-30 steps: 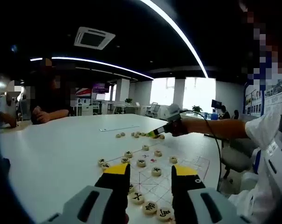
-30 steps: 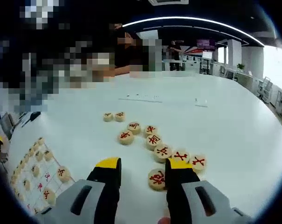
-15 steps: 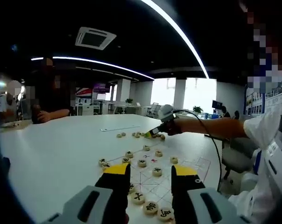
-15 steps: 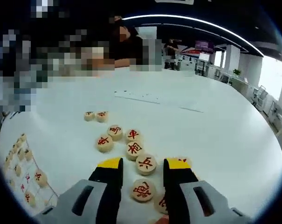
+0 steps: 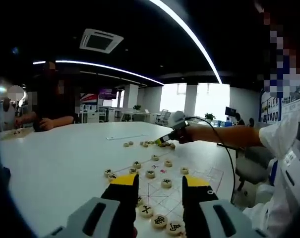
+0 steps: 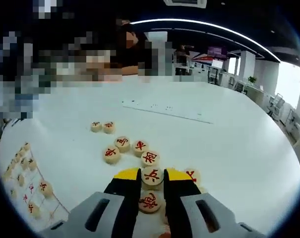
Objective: Pick up the chess pieces one by one and place each piece onto its starting position on the chessboard, setting the pieces on their correct points until all the chess pieces are arranged in the starting layout
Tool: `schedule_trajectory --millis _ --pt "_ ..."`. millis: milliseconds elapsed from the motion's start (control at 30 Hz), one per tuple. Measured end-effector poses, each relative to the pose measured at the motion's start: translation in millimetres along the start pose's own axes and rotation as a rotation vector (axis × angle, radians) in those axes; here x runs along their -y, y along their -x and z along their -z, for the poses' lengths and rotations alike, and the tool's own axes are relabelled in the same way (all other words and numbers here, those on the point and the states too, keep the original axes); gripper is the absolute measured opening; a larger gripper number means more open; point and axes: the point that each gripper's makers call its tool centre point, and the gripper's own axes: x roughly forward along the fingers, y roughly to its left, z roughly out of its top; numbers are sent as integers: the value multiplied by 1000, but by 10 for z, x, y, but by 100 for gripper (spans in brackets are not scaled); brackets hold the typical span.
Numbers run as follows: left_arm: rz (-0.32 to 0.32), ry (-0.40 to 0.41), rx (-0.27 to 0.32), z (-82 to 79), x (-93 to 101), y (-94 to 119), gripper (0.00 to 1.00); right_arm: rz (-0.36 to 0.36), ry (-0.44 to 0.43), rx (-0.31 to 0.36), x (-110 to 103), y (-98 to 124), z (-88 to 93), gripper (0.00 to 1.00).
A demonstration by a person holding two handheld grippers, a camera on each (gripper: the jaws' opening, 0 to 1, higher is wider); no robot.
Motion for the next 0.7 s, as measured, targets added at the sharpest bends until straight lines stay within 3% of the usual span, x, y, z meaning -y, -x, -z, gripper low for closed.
schedule_trajectory --millis 300,500,700 --pt "1 -5 -3 0 13 1 36 -90 38 63 -279 390 -133 20" --pt "8 -6 -2 -6 39 -13 36 -181 92 121 -628 758 -182 20" --pt "18 -10 0 -20 79 -18 36 -290 116 145 -1013 1091 -122 20"
